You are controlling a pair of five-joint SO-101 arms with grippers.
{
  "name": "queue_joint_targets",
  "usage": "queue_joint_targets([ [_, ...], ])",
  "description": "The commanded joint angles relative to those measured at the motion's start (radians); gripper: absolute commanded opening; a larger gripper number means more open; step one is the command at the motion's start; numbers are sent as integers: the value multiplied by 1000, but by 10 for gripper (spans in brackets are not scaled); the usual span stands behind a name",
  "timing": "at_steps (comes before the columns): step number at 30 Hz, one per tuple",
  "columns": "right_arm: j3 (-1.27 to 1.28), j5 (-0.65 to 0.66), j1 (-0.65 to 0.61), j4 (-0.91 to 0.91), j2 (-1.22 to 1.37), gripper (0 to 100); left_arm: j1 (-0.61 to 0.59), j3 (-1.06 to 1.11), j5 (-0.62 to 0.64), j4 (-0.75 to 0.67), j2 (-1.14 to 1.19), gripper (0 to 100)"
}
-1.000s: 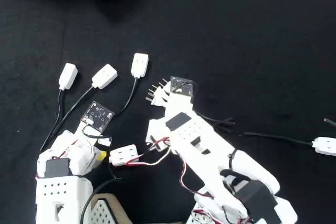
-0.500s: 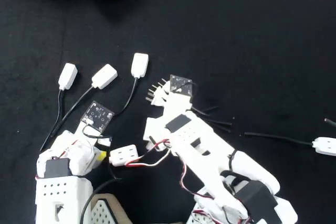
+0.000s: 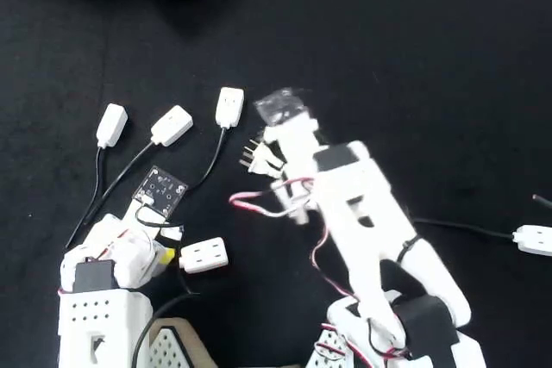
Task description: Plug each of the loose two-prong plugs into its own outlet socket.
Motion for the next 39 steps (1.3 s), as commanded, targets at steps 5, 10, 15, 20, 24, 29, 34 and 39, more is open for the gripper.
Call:
queue_joint_targets([
  [5, -30, 416, -54, 133, 7, 15, -5, 1, -9, -15, -5, 278],
  [10, 2, 420, -124, 126, 134, 15, -7, 1, -9, -15, -5, 278],
  [15, -1, 419, -137, 74, 263, 15, -8, 1, -9, -15, -5, 278],
  [20, -76, 400, -138, 117, 375, 15, -8, 1, -9, -15, -5, 278],
  [24, -205, 334, -138, 209, 473, 15, -8, 1, -9, -15, -5, 278],
  [29, -329, 295, -138, 313, 616, 15, -10, 1, -9, -15, -5, 278],
  [34, -377, 295, -140, 382, 711, 15, -10, 1, -9, -17, -5, 278],
  [39, -377, 295, -140, 411, 717, 16, -10, 1, -9, -17, -5, 278],
])
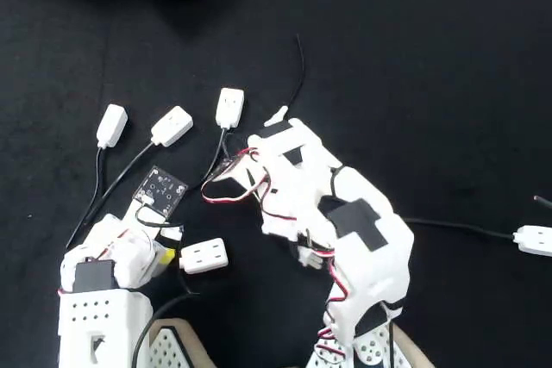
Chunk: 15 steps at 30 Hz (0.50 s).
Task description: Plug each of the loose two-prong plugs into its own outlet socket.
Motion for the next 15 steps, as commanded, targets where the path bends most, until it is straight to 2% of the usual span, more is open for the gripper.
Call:
queue_joint_targets([
  [1, -2, -11, -14, 28, 7, 16, -10, 1, -9, -18, -5, 278],
  [9, 4, -14, -51, 48, 16, 17, -10, 1, -9, -18, -5, 278],
  [15, 4, -103, -95, 49, 16, 68, -10, 1, -8, -20, -5, 278],
])
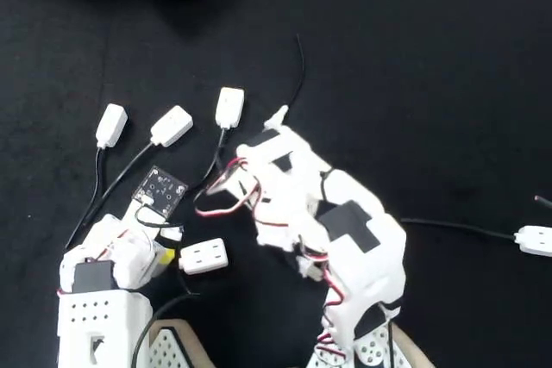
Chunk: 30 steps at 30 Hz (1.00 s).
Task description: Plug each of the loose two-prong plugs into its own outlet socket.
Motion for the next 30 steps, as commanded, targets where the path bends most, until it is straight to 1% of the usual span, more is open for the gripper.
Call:
queue_joint_targets([
  [1, -15, -28, -28, 18, 2, 58, -10, 1, -8, -20, -5, 278],
  [5, -13, -32, -26, 25, 2, 21, -10, 1, -8, -20, -5, 278],
  [11, -4, -25, -23, 32, -7, 11, -10, 1, -8, -20, -5, 278],
  [14, -22, -32, -9, 32, -58, 11, -10, 1, -8, -21, -5, 278],
  [17, -39, -48, 9, 40, -188, 11, -10, 1, -8, -21, -5, 278],
  [25, -45, -186, -3, 23, -656, 11, -10, 2, -6, -23, -5, 278],
  [30, -33, -367, -14, -121, -871, 11, 1, -2, -5, -25, -5, 278],
])
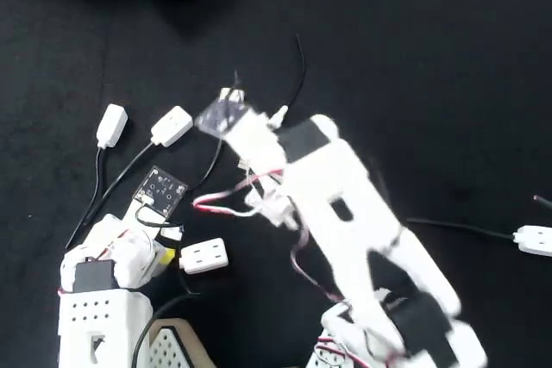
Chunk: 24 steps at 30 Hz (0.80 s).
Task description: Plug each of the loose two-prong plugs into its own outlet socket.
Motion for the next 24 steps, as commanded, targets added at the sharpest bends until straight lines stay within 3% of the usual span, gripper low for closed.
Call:
queue_joint_targets([
  [1, -22, -143, -6, -132, -159, 11, 4, -4, -3, -25, -5, 278],
  [5, 94, -313, -34, -379, -200, 11, 84, -4, 8, -17, -37, 278],
  [11, 323, -601, -120, -707, -219, 12, 222, -21, 219, -15, -272, 282],
  [14, 394, -658, -138, -786, -260, 12, 278, -16, 328, 6, -408, 283],
  [24, 567, -680, -175, -806, -608, 12, 328, -45, 367, 20, -391, 283],
])
